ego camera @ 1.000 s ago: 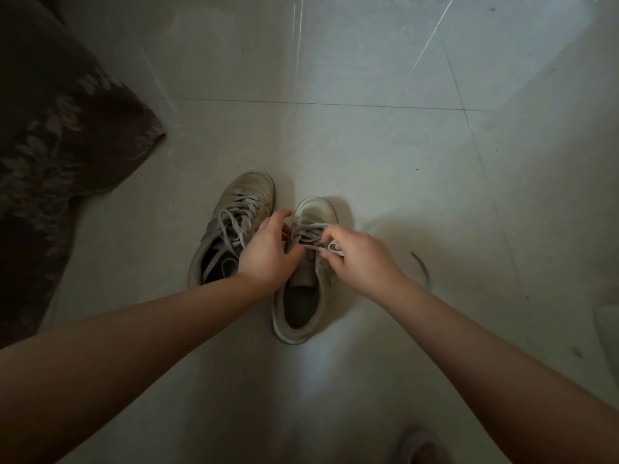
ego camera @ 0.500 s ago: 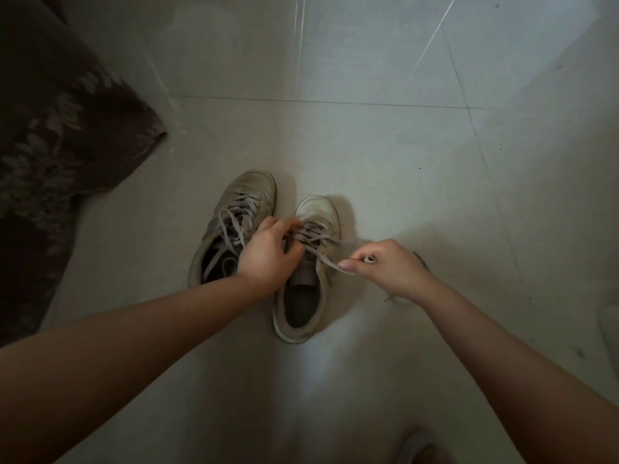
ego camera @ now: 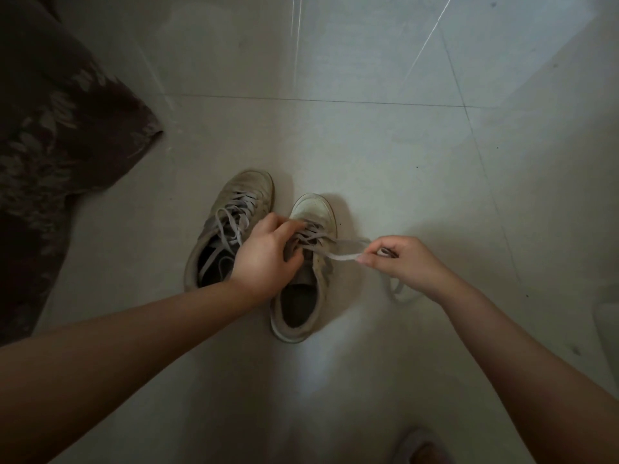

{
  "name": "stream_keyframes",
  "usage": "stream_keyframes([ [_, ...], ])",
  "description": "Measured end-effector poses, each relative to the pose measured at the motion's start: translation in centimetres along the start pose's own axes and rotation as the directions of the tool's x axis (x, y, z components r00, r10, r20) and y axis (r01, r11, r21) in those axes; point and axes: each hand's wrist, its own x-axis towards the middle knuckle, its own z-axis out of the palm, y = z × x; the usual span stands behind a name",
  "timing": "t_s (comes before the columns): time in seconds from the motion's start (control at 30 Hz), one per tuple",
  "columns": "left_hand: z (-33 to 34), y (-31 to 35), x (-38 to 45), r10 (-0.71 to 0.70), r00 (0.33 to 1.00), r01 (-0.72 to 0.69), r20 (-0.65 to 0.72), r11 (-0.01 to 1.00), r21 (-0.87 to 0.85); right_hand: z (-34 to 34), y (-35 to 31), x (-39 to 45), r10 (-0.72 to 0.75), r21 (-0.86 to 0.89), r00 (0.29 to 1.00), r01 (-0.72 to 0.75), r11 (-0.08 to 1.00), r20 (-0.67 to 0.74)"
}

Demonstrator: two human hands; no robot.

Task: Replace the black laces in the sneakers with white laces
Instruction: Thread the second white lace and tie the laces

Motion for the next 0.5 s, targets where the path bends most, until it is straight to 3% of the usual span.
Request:
stream_keyframes([
  [0.13,0.2,0.9,0.2,0.377,0.926,-0.378,0.026,0.922,0.087,0.8,-3.2,0.0,-0.042,0.085,0.987,0.029,0.996,0.154],
  [0.2,0.0,1.6,0.5,0.448,0.893,-0.449,0.043,0.894,-0.001,1.5,-4.7,0.1,-0.109,0.144,0.970,0.078,0.987,0.216],
  [0.23,-0.3,2.0,0.6,0.422,0.906,-0.418,0.033,0.905,-0.077,1.7,-5.3,0.1,-0.141,0.177,0.971,0.106,0.978,0.195],
  [0.3,-1.1,2.4,1.3,0.219,0.976,-0.209,0.015,0.946,-0.247,1.7,-5.7,0.8,-0.177,0.215,0.983,0.161,0.963,0.056],
  [0.37,-2.0,2.2,2.5,-0.046,0.999,0.045,0.002,0.949,-0.312,1.4,-4.6,2.1,-0.159,0.055,0.974,0.170,0.984,-0.160],
  [0.43,-2.9,1.9,3.9,-0.290,0.957,0.261,-0.011,0.875,-0.409,1.0,-3.0,3.2,-0.128,-0.099,0.936,0.101,0.990,-0.327],
  [0.5,-3.6,1.5,5.3,-0.465,0.885,0.392,-0.008,0.755,-0.526,0.8,-1.0,4.2,-0.096,-0.146,0.932,0.047,0.988,-0.350],
])
